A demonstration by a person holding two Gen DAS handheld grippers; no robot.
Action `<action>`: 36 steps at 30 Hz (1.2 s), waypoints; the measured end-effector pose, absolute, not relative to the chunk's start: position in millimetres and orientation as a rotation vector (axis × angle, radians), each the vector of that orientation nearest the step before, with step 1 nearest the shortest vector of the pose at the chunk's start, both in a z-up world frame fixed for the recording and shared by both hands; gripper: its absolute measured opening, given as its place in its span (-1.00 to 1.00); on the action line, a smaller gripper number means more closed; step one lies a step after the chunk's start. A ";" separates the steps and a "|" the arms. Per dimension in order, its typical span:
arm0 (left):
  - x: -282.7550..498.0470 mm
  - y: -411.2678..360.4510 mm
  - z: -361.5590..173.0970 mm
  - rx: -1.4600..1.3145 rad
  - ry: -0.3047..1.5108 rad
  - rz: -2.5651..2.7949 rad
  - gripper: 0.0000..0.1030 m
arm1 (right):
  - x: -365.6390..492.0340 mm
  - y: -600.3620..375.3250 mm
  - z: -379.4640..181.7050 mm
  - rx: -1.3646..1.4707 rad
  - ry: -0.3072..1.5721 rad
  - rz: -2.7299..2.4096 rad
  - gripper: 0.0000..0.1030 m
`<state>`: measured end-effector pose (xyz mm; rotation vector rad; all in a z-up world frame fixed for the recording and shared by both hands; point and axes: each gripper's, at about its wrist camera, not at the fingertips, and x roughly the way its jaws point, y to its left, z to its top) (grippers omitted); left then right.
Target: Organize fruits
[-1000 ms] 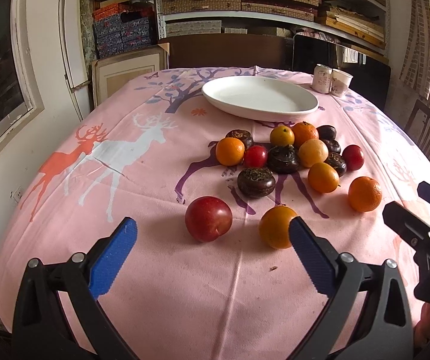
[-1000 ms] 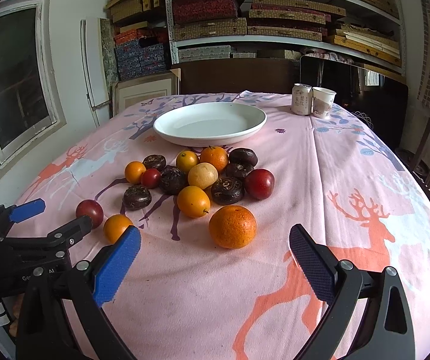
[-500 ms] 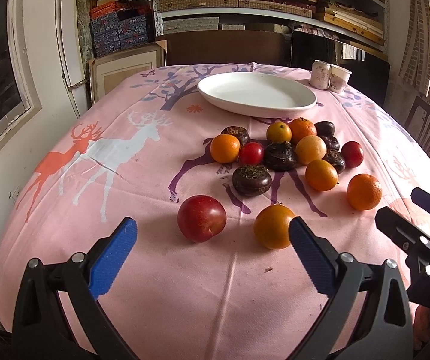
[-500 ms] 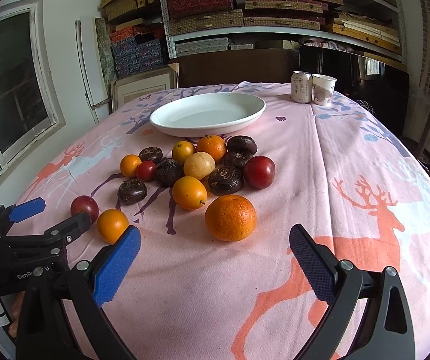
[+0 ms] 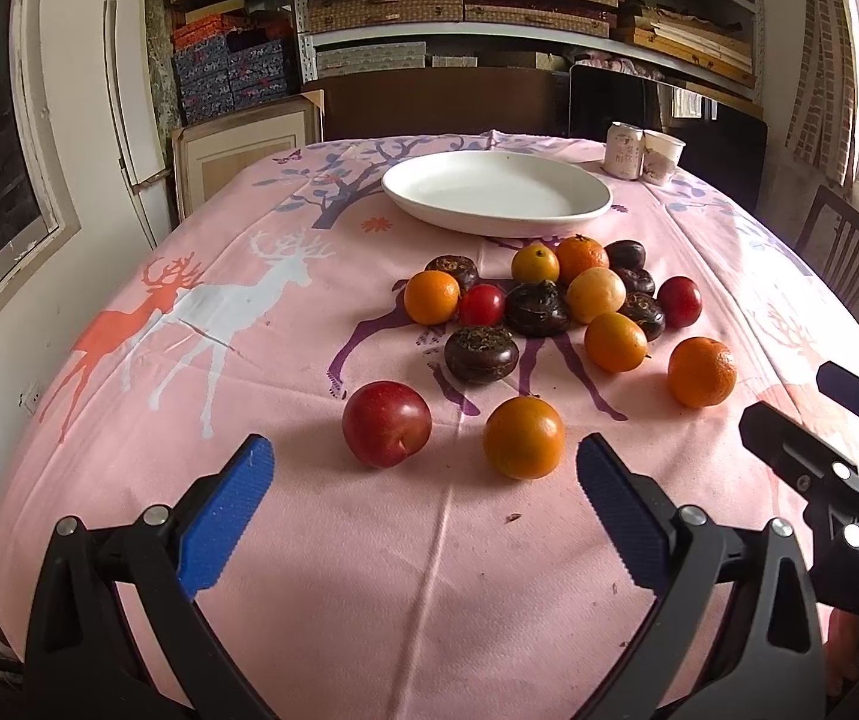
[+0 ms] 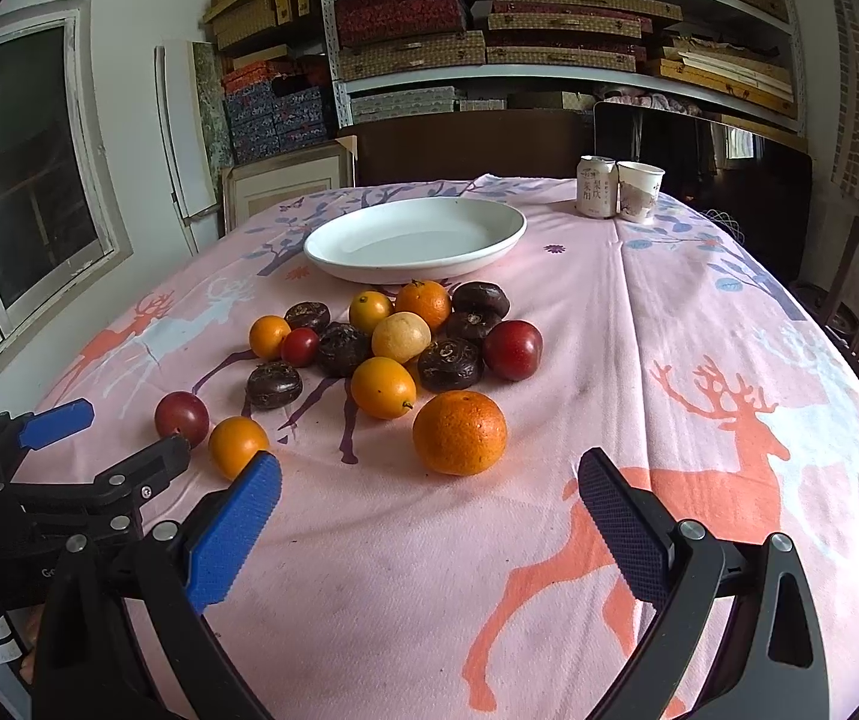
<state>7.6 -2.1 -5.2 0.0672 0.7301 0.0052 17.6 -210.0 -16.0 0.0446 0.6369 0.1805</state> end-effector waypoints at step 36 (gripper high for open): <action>70.2 27.0 -30.2 0.134 0.885 -0.166 0.31 | 43.2 -237.6 -31.1 0.019 0.808 0.335 0.93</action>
